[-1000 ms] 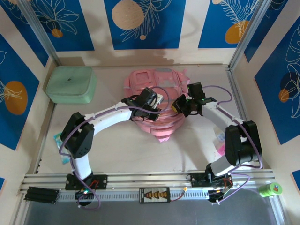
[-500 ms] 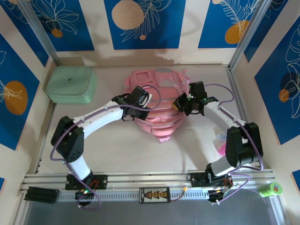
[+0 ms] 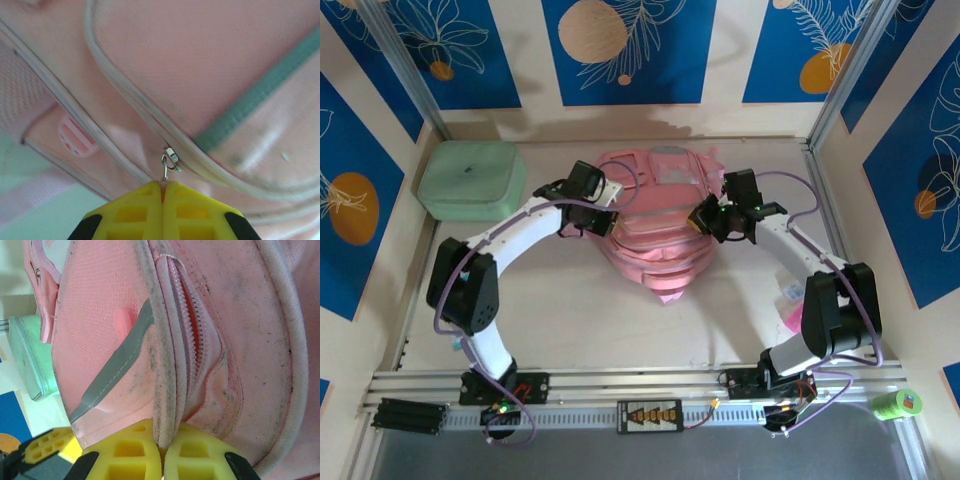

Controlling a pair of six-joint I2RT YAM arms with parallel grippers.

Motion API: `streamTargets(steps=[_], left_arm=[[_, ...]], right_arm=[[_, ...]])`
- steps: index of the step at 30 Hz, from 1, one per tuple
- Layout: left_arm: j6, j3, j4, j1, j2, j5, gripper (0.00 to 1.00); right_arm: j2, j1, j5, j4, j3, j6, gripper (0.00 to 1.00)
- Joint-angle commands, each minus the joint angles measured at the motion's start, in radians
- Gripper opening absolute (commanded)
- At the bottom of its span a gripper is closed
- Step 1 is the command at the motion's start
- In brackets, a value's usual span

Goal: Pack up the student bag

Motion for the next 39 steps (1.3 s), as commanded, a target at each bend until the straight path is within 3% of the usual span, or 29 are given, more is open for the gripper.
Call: streamTargets(steps=[1, 7, 9, 14, 18, 24, 26, 30, 34, 39], left_arm=[[0.070, 0.079, 0.019, 0.057, 0.064, -0.004, 0.00], [0.103, 0.175, -0.014, 0.076, 0.142, 0.032, 0.00], [0.099, 0.172, -0.002, 0.077, 0.133, 0.053, 0.00], [0.038, 0.097, 0.047, 0.084, 0.030, 0.039, 0.45], [-0.034, 0.030, 0.083, 0.095, -0.083, 0.003, 0.77], [-0.056, -0.010, 0.015, 0.106, -0.219, -0.159, 0.97], [-0.054, -0.026, 0.007, 0.114, -0.259, -0.212, 1.00], [-0.086, -0.051, 0.053, 0.126, -0.298, -0.211, 1.00], [-0.129, -0.044, 0.099, 0.129, -0.283, -0.147, 1.00], [-0.135, -0.018, 0.113, 0.129, -0.237, -0.060, 1.00]], right_arm=[[0.022, -0.003, 0.011, -0.027, 0.055, -0.083, 0.00], [0.004, -0.002, 0.022, -0.069, 0.061, -0.155, 0.01], [-0.012, -0.001, 0.048, -0.088, 0.062, -0.172, 0.09], [-0.058, -0.002, 0.159, -0.168, 0.099, -0.207, 0.50], [-0.075, -0.005, 0.310, -0.286, 0.143, -0.181, 0.65], [-0.029, -0.031, 0.523, -0.447, 0.197, -0.164, 0.81], [0.005, -0.056, 0.526, -0.478, 0.212, -0.164, 0.84], [0.056, -0.095, 0.530, -0.523, 0.238, -0.170, 0.88], [0.057, -0.158, 0.559, -0.490, 0.209, -0.214, 0.90], [0.050, -0.311, 0.580, -0.430, 0.129, -0.245, 0.91]])
